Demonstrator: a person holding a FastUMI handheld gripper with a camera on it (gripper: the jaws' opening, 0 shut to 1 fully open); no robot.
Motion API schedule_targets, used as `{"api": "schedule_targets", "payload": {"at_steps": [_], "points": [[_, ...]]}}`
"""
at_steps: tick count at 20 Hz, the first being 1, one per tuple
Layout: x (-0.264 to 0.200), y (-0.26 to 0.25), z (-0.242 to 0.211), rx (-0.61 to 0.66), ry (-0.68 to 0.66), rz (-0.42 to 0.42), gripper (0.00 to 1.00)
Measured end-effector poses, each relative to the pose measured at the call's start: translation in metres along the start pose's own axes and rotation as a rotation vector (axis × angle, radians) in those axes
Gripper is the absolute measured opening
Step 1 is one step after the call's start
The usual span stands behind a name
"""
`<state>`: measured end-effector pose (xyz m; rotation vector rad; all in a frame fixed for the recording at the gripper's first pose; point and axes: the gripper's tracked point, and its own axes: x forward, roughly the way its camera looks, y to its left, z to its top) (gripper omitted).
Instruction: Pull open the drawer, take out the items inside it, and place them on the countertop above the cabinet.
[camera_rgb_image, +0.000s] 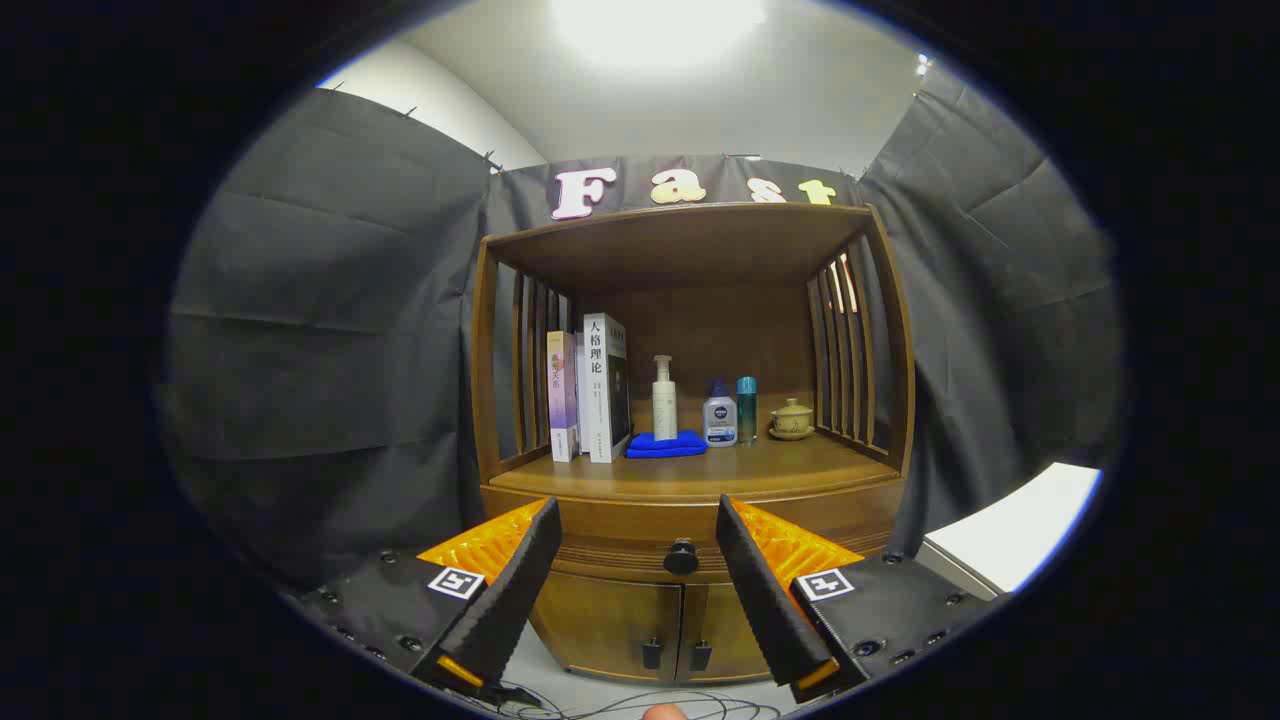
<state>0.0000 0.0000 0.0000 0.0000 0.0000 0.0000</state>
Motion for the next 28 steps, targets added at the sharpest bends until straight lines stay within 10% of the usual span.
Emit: {"api": "schedule_targets", "payload": {"at_steps": [28], "points": [[0.016,-0.007,-0.017,-0.042,-0.017,-0.001,0.97]]}}
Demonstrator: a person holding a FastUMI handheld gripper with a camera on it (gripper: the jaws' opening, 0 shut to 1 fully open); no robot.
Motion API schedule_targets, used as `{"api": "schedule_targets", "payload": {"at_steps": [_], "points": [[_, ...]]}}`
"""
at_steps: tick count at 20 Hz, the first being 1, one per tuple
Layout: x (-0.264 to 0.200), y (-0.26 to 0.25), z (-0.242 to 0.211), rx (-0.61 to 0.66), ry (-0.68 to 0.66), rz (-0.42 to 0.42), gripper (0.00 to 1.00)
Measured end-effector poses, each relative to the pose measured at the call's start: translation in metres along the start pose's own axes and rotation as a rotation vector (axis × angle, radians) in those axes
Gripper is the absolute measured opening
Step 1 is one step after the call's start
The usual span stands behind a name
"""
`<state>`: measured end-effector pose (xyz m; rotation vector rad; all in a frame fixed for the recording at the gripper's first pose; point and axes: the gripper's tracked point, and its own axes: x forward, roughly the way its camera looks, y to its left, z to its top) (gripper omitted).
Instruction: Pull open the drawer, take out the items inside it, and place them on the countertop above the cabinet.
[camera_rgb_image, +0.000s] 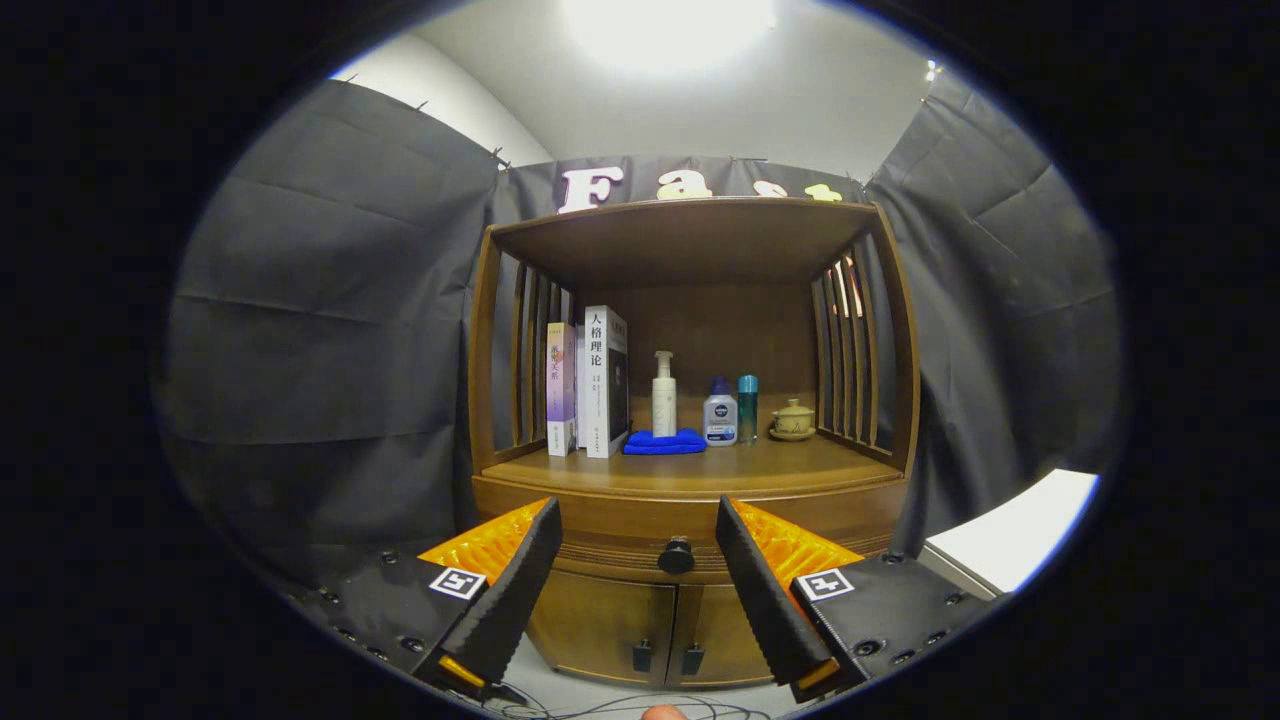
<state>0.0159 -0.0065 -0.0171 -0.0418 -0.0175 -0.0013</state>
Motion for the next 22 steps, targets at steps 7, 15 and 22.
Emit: {"api": "schedule_targets", "payload": {"at_steps": [7,15,22], "points": [[0.035,-0.009,-0.031,0.006,0.033,-0.013,0.97],[0.105,-0.011,-0.067,0.019,0.107,-0.013,0.97],[0.151,-0.009,-0.119,0.001,0.243,-0.031,0.97]]}}
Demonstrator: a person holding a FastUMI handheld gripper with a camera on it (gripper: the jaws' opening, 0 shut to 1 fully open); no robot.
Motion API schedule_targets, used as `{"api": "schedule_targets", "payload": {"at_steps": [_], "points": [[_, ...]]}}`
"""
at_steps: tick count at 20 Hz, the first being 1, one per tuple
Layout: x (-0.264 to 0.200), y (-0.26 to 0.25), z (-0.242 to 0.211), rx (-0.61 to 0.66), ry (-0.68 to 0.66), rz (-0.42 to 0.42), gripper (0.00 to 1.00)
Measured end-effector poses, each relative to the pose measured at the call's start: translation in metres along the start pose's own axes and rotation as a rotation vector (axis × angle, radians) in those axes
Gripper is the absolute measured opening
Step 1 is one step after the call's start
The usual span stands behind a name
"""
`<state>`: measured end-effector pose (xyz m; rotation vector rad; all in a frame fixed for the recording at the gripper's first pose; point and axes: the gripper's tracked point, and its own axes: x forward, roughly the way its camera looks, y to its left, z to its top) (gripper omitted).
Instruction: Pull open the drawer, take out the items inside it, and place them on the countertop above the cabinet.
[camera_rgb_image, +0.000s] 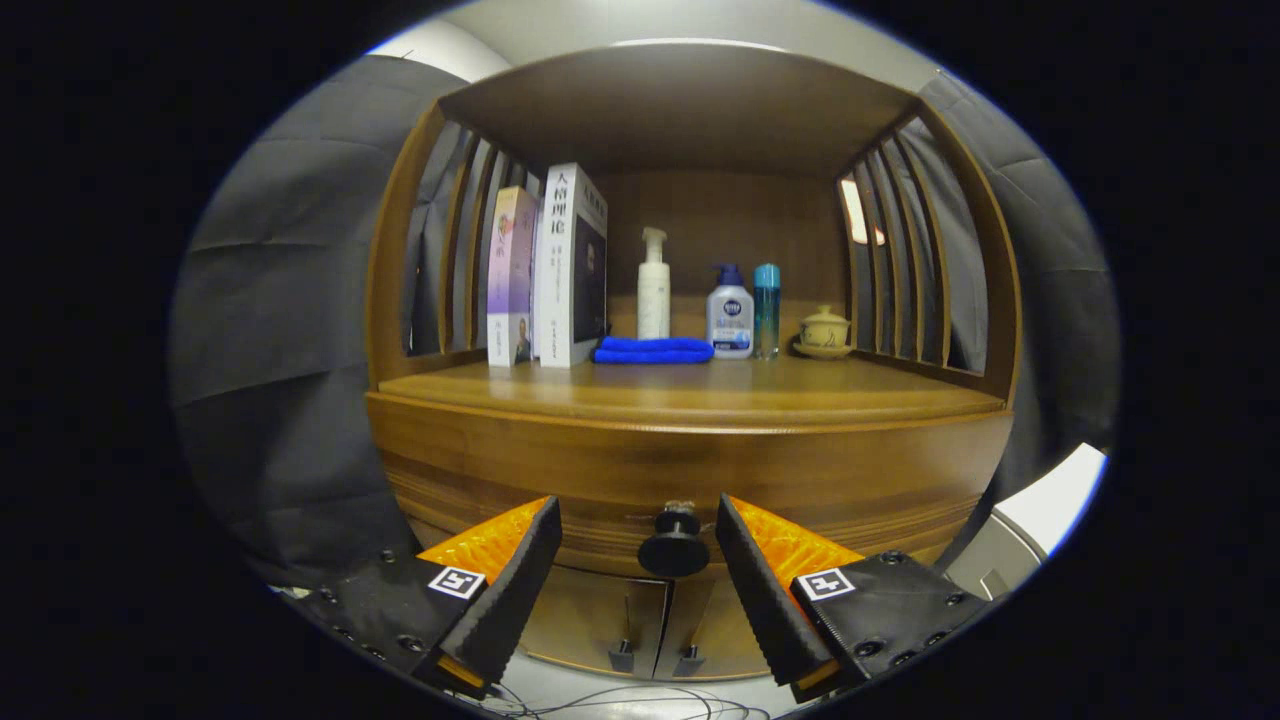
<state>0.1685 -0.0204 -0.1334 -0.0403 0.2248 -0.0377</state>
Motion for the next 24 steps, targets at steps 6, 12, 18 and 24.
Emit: {"api": "schedule_targets", "payload": {"at_steps": [6,12,18,24], "points": [[0.015,-0.012,-0.021,0.028,0.063,-0.035,0.79],[0.02,-0.017,-0.023,0.032,0.088,-0.056,0.39],[0.01,-0.018,-0.026,0.044,0.134,-0.056,0.25],[-0.023,-0.016,-0.033,0.019,0.132,-0.034,0.25]]}}
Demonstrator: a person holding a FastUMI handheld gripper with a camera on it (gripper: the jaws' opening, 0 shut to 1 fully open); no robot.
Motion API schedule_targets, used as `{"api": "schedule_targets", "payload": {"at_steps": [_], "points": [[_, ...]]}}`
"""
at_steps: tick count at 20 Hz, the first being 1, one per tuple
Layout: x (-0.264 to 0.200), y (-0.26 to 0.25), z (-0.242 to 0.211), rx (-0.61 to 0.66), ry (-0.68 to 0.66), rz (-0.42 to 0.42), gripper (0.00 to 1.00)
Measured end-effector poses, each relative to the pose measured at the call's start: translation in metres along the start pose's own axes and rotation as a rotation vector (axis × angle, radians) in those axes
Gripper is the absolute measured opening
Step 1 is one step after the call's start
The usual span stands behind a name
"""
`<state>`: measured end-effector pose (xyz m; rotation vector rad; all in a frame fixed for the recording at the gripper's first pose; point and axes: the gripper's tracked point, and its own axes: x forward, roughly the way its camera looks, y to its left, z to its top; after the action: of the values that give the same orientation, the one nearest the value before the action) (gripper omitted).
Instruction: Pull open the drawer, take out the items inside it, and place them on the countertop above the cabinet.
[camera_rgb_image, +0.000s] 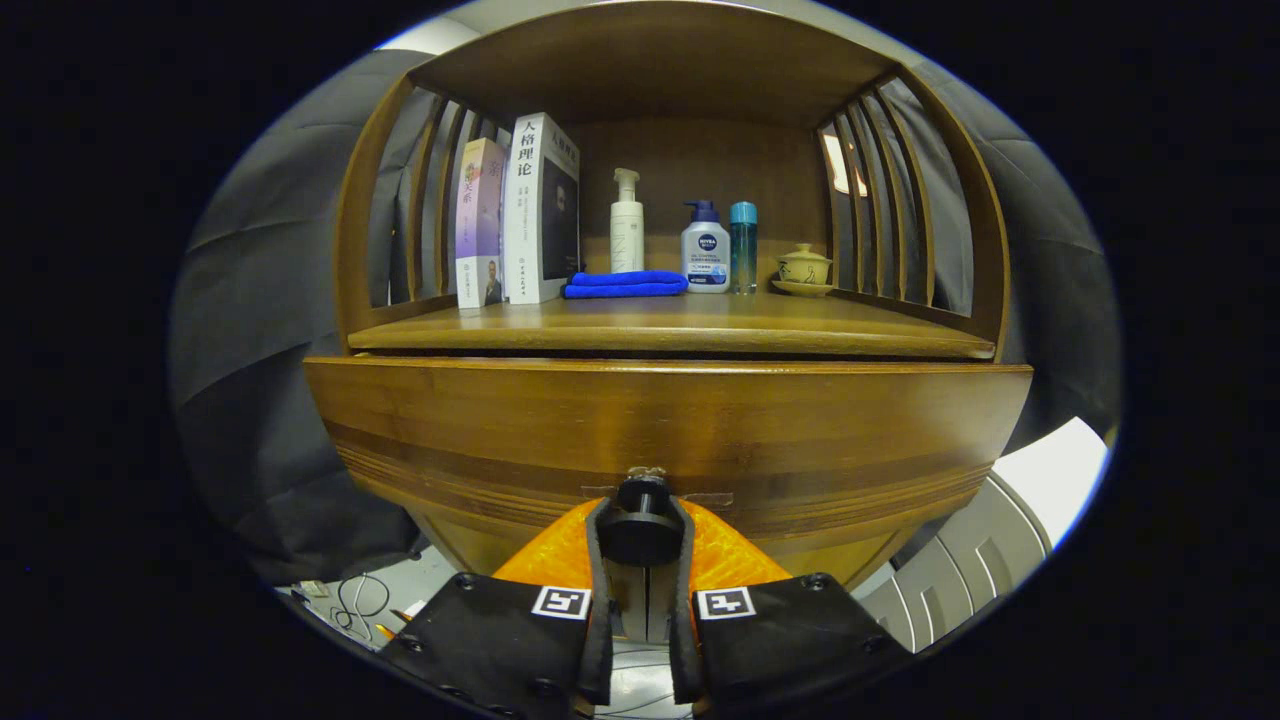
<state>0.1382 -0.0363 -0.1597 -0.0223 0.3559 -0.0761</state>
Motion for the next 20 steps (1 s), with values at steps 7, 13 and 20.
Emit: {"api": "schedule_targets", "payload": {"at_steps": [7,13,20], "points": [[-0.038,0.004,-0.013,-0.036,0.005,0.031,0.25],[-0.066,0.006,-0.023,-0.05,0.004,0.042,0.25],[-0.099,0.01,-0.039,-0.077,0.017,0.072,0.25]]}}
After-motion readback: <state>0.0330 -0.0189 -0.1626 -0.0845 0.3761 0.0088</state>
